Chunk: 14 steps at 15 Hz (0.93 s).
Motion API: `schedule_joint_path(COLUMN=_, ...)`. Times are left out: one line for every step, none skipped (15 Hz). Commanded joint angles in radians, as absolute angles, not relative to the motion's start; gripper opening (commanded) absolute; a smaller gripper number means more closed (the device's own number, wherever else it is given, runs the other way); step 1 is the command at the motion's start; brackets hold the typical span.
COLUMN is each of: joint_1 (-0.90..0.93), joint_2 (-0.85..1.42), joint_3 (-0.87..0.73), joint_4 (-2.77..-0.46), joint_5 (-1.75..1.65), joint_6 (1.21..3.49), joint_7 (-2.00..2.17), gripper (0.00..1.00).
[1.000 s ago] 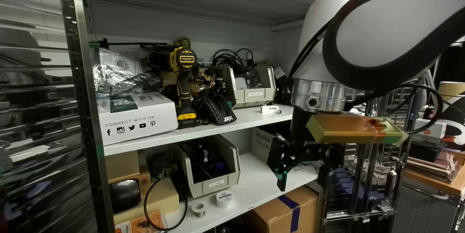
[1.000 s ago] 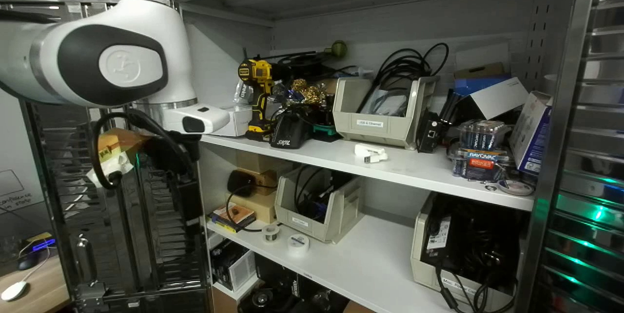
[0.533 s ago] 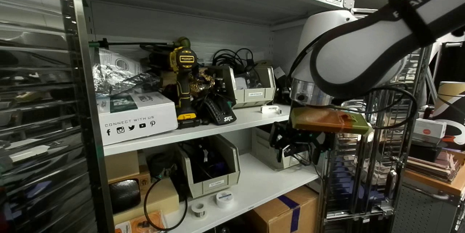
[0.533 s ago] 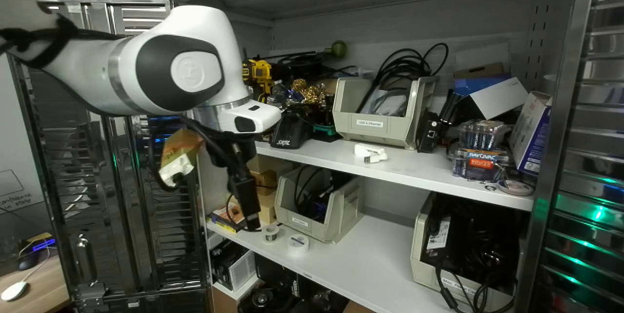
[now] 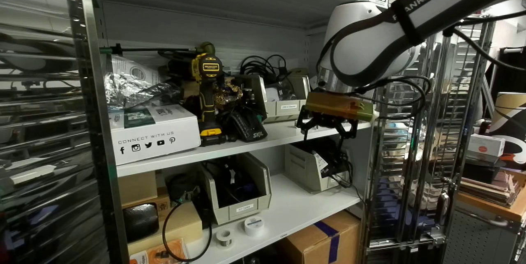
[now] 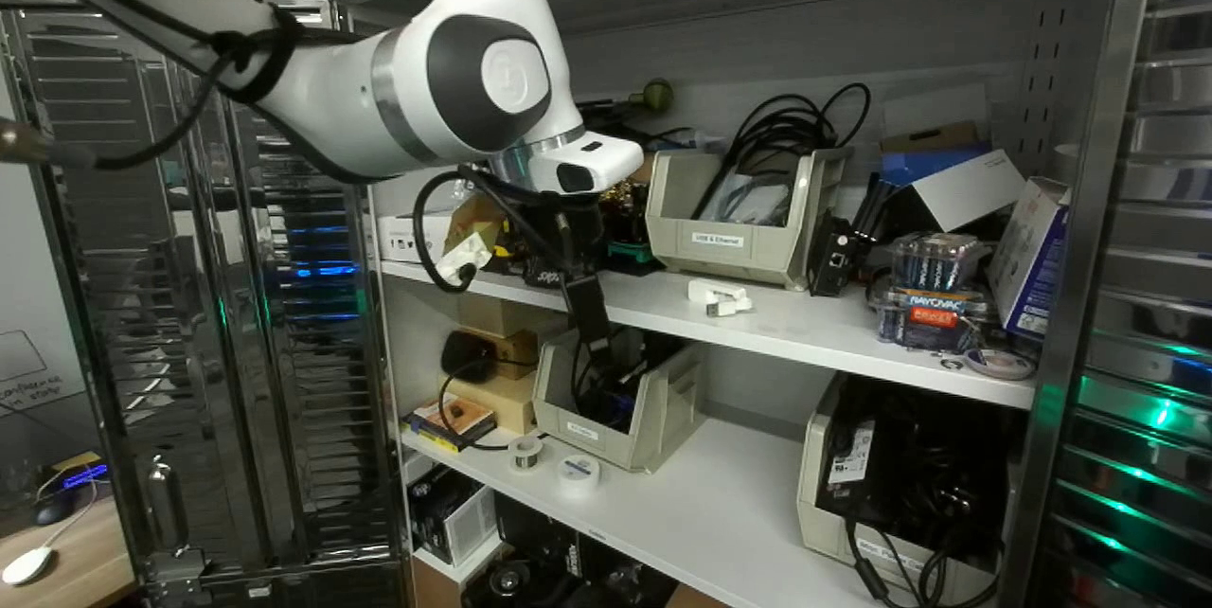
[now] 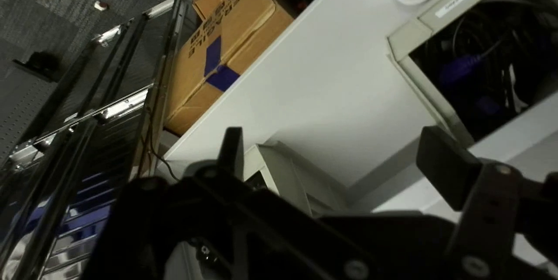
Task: Pick up the white object and put it in the tool box
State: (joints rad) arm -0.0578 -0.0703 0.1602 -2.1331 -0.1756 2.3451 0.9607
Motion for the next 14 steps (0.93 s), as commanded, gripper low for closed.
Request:
schedule_joint_path(joint_1=-0.032, joint_2=0.036, joint_3=0.122, joint_4=-1.986, joint_5=-0.218, joint_6=2.384, joint_7=1.134, gripper=1.0)
schedule_joint_path(joint_1=-0.026, joint_2=0.065, joint_3=0.112, joint_4=-1.949, joint_5=-0.209, joint_6=2.386, joint_7=1.173, gripper=1.0)
schedule_joint_path(joint_1=-0.019, joint_2=0.087, joint_3=0.101, joint_4=-1.919, joint_5=-0.214, joint_6=2.396, joint_7=1.213, gripper=1.0)
schedule_joint_path(joint_1=-0.01, joint_2=0.11, joint_3=0.09, joint_4=-1.885, joint_5=-0.222, joint_6=2.402, joint_7=1.253, gripper=1.0)
schedule_joint_path(joint_1=0.0, joint_2=0.132, joint_3=0.078, joint_4=-1.852, joint_5=-0.233, joint_6=2.402, joint_7=1.293, gripper=1.0)
schedule_joint_path(joint_1=0.01, joint_2=0.15, joint_3=0.065, joint_4=-1.821, joint_5=-0.242, joint_6=2.4, joint_7=1.327, gripper=1.0)
schedule_joint_path(joint_1=0.02, joint_2=0.169, joint_3=0.051, joint_4=-1.787, joint_5=-0.253, joint_6=2.388, joint_7=1.362, gripper=1.0)
schedule_joint_path(joint_1=0.03, joint_2=0.185, joint_3=0.038, joint_4=-1.756, joint_5=-0.26, joint_6=2.373, joint_7=1.393, gripper=1.0)
schedule_joint_path(joint_1=0.038, joint_2=0.199, joint_3=0.026, joint_4=-1.729, joint_5=-0.261, joint_6=2.361, joint_7=1.414, gripper=1.0)
schedule_joint_path(joint_1=0.045, joint_2=0.212, joint_3=0.015, joint_4=-1.703, joint_5=-0.26, joint_6=2.346, joint_7=1.432, gripper=1.0)
schedule_joint_path(joint_1=0.051, joint_2=0.225, joint_3=0.005, joint_4=-1.68, joint_5=-0.254, joint_6=2.331, joint_7=1.439, gripper=1.0)
schedule_joint_path(joint_1=0.056, joint_2=0.237, joint_3=-0.004, joint_4=-1.657, joint_5=-0.252, joint_6=2.313, joint_7=1.446, gripper=1.0)
schedule_joint_path(joint_1=0.06, joint_2=0.25, joint_3=-0.011, joint_4=-1.637, joint_5=-0.248, joint_6=2.295, joint_7=1.448, gripper=1.0)
schedule_joint_path(joint_1=0.062, joint_2=0.263, joint_3=-0.018, joint_4=-1.617, joint_5=-0.247, joint_6=2.274, joint_7=1.451, gripper=1.0)
